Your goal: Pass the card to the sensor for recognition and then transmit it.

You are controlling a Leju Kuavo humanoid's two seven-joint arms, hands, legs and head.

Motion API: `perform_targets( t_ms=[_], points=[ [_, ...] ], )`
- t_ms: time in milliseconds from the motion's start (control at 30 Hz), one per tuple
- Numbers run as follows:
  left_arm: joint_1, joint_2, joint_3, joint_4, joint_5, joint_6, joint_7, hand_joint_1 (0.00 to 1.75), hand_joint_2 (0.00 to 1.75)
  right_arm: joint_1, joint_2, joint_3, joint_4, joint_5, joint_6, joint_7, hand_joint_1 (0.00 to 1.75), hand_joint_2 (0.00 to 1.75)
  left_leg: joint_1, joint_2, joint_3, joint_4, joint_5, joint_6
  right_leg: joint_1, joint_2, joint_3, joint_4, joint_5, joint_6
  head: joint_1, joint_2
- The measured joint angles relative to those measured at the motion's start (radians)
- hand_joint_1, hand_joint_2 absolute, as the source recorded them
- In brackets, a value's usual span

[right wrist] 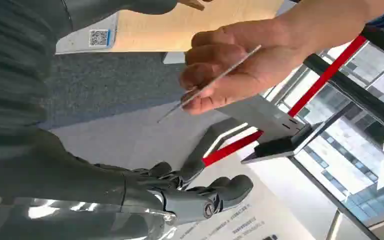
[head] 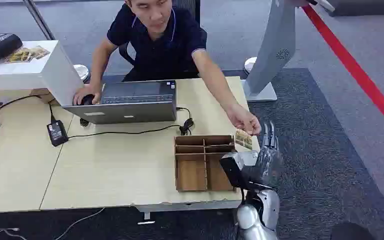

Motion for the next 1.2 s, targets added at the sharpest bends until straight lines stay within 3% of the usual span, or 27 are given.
perform_targets(
  t_ms=[300,333,367,433,1200],
  points=[
    [0.000,0.000,0.000,0.000,-0.002,-0.002,0.000,0.00,0.00,0.000,0.000,0.001,-0.005,-0.002,0.000,0.013,0.00,1.75,0.000,0.000,0.000,0.000,0.000,0.000,0.000,0.000,0.000,0.000,0.000,0.000,0.000,0.000],
    [0.000,0.000,0.000,0.000,-0.002,-0.002,0.000,0.00,0.00,0.000,0.000,0.002,-0.006,-0.002,0.000,0.016,0.19,1.75,0.000,0.000,0.000,0.000,0.000,0.000,0.000,0.000,0.000,0.000,0.000,0.000,0.000,0.000],
    [0.000,0.000,0.000,0.000,-0.002,-0.002,0.000,0.00,0.00,0.000,0.000,0.002,-0.006,-0.005,0.000,0.018,1.54,1.75,0.000,0.000,0.000,0.000,0.000,0.000,0.000,0.000,0.000,0.000,0.000,0.000,0.000,0.000],
    [0.000,0.000,0.000,0.000,-0.002,-0.002,0.000,0.00,0.00,0.000,0.000,0.003,-0.006,-0.010,0.000,0.025,1.75,1.75,0.000,0.000,0.000,0.000,0.000,0.000,0.000,0.000,0.000,0.000,0.000,0.000,0.000,0.000],
    [0.000,0.000,-0.001,0.000,-0.003,-0.002,0.000,0.00,0.00,-0.002,-0.003,0.019,-0.016,-0.028,0.000,0.038,1.75,1.75,0.000,0.000,0.000,0.000,0.000,0.000,0.000,0.000,0.000,0.000,0.000,0.000,0.000,0.000]
  ],
)
